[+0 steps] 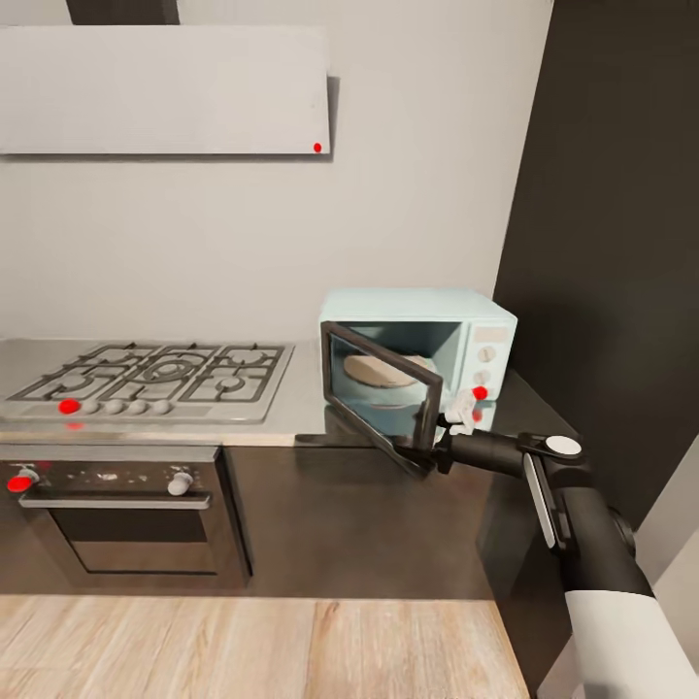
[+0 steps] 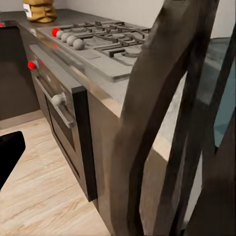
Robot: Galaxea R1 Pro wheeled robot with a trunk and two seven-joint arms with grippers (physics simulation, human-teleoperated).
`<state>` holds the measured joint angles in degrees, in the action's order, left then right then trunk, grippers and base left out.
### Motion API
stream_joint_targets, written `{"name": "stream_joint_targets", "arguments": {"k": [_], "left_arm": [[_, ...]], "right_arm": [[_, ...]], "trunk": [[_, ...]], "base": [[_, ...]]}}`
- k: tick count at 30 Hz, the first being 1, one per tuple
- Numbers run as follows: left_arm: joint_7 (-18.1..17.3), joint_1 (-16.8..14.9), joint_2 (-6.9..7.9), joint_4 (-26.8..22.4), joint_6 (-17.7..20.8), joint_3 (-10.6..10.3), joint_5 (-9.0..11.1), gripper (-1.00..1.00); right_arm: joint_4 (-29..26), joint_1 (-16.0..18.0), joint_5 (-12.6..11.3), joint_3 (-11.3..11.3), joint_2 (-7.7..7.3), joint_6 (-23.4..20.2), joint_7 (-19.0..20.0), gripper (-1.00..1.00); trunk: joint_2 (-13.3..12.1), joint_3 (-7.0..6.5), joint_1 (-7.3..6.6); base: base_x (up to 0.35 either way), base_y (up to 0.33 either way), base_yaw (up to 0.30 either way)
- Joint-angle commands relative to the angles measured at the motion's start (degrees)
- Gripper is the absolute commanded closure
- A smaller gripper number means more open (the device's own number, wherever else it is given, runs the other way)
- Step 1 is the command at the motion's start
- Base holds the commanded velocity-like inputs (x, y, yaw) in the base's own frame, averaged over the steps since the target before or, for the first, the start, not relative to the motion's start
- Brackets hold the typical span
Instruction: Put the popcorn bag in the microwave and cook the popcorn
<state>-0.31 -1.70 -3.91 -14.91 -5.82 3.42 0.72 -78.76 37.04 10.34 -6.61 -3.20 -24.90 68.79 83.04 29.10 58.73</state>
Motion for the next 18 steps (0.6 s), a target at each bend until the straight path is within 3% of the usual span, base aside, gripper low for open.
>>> {"name": "stream_joint_targets", "arguments": {"k": [1,18], "left_arm": [[-0.05,-0.04,-0.04,0.05,-0.17,0.34,0.07,-1.00],[-0.05,0.02,-0.04,0.05,-0.18,0.19,0.08,-1.00]], "right_arm": [[-0.08,0.05,0.21,-0.07,0.03,-0.59,0.38,-1.00],[-0.16,0.05,0.21,-0.07,0.03,-0.59,0.38,-1.00]], "trunk": [[0.04,0.06,-0.01],[0.04,0.06,-0.01]], "base": [[-0.047,0.246,0.000],[-0.055,0.109,0.000]]}}
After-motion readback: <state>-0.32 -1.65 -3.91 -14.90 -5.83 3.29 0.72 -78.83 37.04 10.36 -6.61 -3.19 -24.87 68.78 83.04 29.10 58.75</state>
